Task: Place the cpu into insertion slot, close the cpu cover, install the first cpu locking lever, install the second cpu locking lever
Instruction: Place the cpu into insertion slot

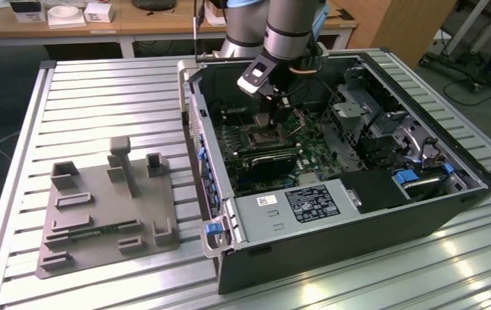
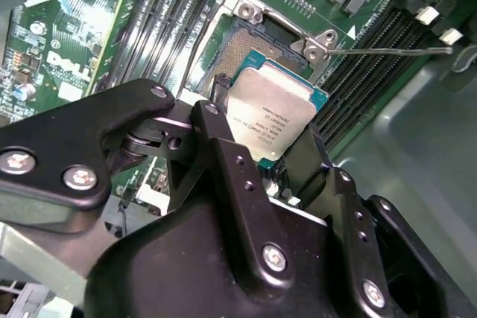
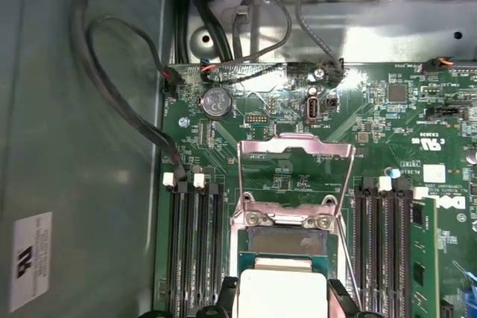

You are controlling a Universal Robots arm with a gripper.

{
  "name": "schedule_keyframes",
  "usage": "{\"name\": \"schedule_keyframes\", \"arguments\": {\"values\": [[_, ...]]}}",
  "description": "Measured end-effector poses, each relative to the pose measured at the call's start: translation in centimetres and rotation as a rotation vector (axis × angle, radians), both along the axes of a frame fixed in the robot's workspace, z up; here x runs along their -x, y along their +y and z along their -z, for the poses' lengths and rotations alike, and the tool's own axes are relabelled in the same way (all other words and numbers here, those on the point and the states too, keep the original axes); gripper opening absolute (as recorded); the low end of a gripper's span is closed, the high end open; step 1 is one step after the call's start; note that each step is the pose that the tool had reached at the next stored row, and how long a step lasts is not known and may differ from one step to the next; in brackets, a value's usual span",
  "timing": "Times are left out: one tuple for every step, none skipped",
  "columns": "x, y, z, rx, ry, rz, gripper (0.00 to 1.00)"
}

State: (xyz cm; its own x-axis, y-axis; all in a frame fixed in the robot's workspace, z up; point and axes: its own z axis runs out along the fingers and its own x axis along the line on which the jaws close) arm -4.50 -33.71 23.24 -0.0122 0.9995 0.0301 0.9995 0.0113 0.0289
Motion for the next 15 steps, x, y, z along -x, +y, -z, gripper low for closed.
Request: {"name": "schedule_keyframes", "arguments": {"values": [[0.0, 0.02, 0.18, -0.0001, 0.0000, 0.000, 0.55], [-0.1, 0.03, 0.36, 0.0000, 0.0000, 0.000, 0.55], [-0.1, 0.05, 0.58, 0.0002, 0.0002, 0.000, 0.55], [-0.1, 0.06, 0.76, 0.0001, 0.0002, 0.000, 0.55], [-0.1, 0.06, 0.96, -0.0001, 0.0001, 0.000, 0.55], [-0.1, 0.06, 1.14, -0.0001, 0.0002, 0.000, 0.55], [-0.2, 0.06, 1.33, 0.0000, 0.0003, 0.000, 0.55], [-0.2, 0.06, 1.51, 0.0003, 0.0003, 0.000, 0.55], [-0.2, 0.07, 1.72, 0.0006, 0.0002, 0.001, 0.55], [-0.2, 0.06, 1.89, 0.0010, 0.0003, 0.001, 0.55], [-0.2, 0.06, 2.06, 0.0012, 0.0003, 0.001, 0.55], [-0.2, 0.06, 2.21, 0.0015, 0.0003, 0.001, 0.55], [-0.2, 0.06, 2.34, 0.0019, 0.0003, 0.002, 0.55], [-0.2, 0.06, 2.45, 0.0020, 0.0002, 0.003, 0.55], [-0.2, 0.06, 2.54, 0.0023, 0.0003, 0.005, 0.55]]}}
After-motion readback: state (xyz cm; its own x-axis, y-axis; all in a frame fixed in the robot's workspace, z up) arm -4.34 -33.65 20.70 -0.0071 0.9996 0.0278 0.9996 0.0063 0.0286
